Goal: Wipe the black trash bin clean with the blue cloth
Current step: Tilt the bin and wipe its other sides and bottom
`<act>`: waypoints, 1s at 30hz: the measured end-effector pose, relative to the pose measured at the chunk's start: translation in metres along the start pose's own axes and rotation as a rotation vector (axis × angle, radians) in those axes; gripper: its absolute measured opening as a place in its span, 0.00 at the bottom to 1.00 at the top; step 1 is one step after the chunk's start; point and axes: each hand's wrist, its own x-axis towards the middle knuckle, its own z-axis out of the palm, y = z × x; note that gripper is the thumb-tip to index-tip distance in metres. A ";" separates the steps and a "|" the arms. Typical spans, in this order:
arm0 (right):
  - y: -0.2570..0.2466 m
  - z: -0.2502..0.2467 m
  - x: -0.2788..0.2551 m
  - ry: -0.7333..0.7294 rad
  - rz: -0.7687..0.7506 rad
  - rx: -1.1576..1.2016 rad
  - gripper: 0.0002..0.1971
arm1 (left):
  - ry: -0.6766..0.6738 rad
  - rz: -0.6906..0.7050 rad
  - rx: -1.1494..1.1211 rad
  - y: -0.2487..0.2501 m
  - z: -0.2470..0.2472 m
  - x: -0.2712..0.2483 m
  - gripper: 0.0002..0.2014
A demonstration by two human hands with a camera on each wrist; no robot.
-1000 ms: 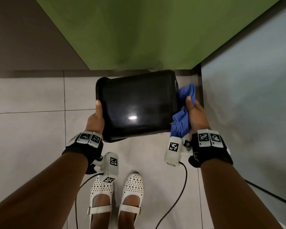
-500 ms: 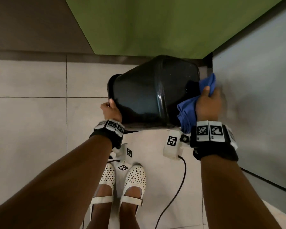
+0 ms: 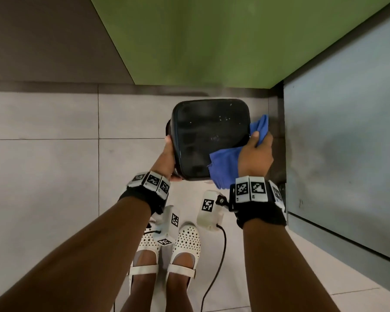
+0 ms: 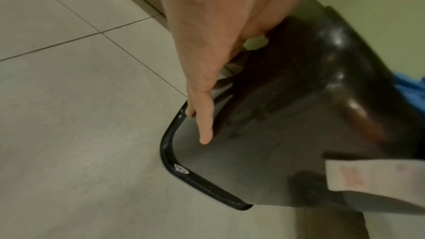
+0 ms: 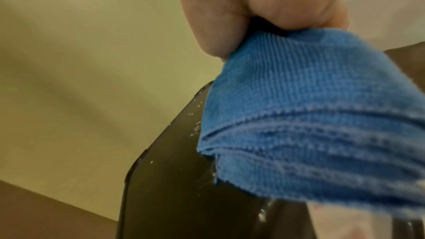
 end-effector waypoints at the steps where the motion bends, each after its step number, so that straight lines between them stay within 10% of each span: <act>1: 0.002 -0.001 -0.002 -0.009 -0.008 -0.004 0.20 | -0.012 0.006 0.023 0.001 0.000 -0.003 0.34; 18: -0.049 0.021 -0.003 -0.394 -0.575 -0.587 0.29 | 0.128 0.493 0.338 0.044 -0.005 -0.017 0.25; 30: -0.053 0.081 -0.010 -0.429 -0.975 -0.629 0.27 | 0.077 0.454 0.200 0.053 -0.011 -0.012 0.23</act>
